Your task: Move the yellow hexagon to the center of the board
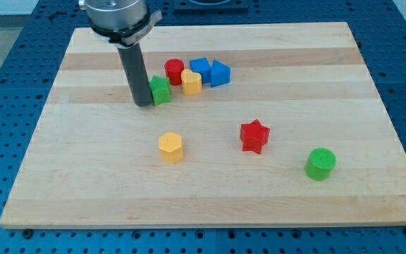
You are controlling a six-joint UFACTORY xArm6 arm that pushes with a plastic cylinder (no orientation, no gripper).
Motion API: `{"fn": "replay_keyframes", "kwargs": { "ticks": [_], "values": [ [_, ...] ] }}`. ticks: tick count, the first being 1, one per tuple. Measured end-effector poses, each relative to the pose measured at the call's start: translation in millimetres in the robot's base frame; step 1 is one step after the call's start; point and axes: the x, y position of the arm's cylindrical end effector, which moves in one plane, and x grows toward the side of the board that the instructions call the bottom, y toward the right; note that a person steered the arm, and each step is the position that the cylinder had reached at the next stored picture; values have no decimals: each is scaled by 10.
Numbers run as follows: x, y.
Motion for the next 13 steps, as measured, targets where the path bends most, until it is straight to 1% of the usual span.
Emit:
{"fn": "replay_keyframes", "kwargs": {
  "ticks": [3, 4, 5, 6, 7, 8, 10, 12, 13],
  "values": [
    [-83, 249],
    [158, 238],
    [622, 173],
    [997, 92],
    [1274, 89],
    [1341, 269],
    [840, 451],
    [1080, 534],
    [1110, 651]
  ]
}}
